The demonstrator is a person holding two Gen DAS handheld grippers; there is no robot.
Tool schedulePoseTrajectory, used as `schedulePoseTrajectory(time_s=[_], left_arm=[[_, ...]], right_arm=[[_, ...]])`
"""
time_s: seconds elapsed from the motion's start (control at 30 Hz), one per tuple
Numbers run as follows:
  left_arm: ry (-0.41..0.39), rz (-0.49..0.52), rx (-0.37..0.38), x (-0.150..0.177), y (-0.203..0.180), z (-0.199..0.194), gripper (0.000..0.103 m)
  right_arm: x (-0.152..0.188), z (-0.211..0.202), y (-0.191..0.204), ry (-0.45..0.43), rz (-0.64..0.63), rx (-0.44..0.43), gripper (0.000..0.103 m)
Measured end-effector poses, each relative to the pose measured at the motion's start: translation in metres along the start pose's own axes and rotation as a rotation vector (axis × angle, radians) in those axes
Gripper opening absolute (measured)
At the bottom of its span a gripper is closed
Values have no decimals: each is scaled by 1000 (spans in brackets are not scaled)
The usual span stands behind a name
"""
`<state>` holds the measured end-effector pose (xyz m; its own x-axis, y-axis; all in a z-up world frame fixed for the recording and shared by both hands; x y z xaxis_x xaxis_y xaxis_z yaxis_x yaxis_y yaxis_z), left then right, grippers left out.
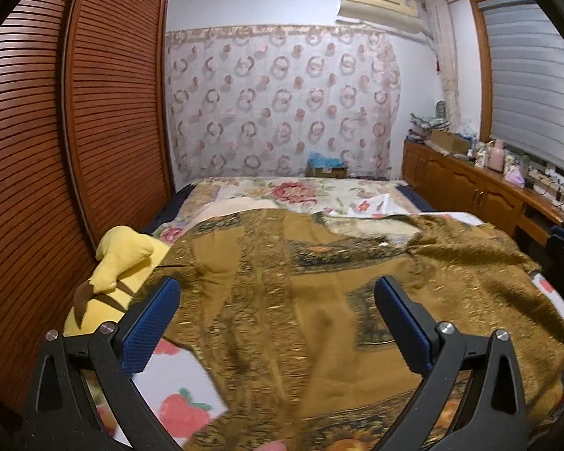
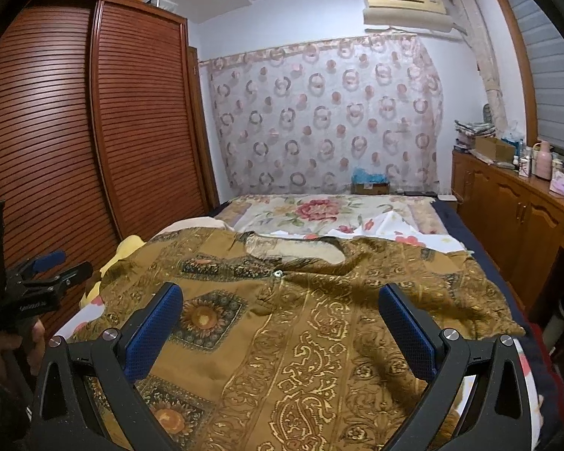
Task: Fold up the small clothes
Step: 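Lower the left tool to the shirt edge beside the yellow plush and grasp it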
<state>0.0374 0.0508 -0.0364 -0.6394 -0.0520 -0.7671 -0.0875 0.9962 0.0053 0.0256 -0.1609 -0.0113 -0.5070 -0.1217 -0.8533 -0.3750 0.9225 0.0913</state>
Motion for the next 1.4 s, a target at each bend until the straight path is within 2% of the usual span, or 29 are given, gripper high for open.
schedulePoseTrajectory(time_s=[0.13, 0.3, 0.67, 0.8, 0.87, 0.93, 0.97, 1.03, 1.17, 1.27, 1.4], left_arm=[[28, 15, -30, 0, 14, 11, 103], [93, 25, -4, 1, 36, 30, 103], [205, 35, -28, -4, 90, 61, 103], [259, 13, 13, -5, 112, 74, 102], [295, -5, 42, -4, 125, 84, 97], [342, -32, 74, -2, 137, 96, 81], [361, -44, 87, 0, 142, 101, 79], [402, -76, 114, 3, 155, 113, 67], [456, -161, 133, 9, 178, 134, 66], [495, -239, 196, 14, 193, 148, 66], [511, -289, 276, 18, 196, 157, 66]], right_arm=[[-7, 8, -2, 19, -16, -6, 103], [-19, 18, -3, 39, -34, -19, 103], [-33, 41, 0, 109, -100, -77, 103], [-37, 48, -4, 152, -116, -105, 103], [-41, 52, -5, 177, -128, -119, 103], [-43, 56, -6, 201, -136, -136, 103], [-45, 58, -6, 216, -141, -149, 103], [-49, 63, -7, 246, -148, -178, 103], [-60, 72, -7, 286, -169, -213, 103], [-66, 74, -5, 292, -196, -224, 103], [-67, 76, -7, 294, -208, -237, 103]])
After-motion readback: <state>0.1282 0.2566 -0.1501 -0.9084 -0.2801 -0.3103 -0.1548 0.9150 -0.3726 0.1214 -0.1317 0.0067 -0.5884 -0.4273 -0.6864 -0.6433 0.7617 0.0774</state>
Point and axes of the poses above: each gripper's, at about its wrist camera, not at the fingertips, and z roughly the way its jaws point, y to its left, x to its underside, the point moved 2 cm from there along z, roughly the way its jaws point, and after that the axes turned 14 degrees about y, right-handed, at the moved point
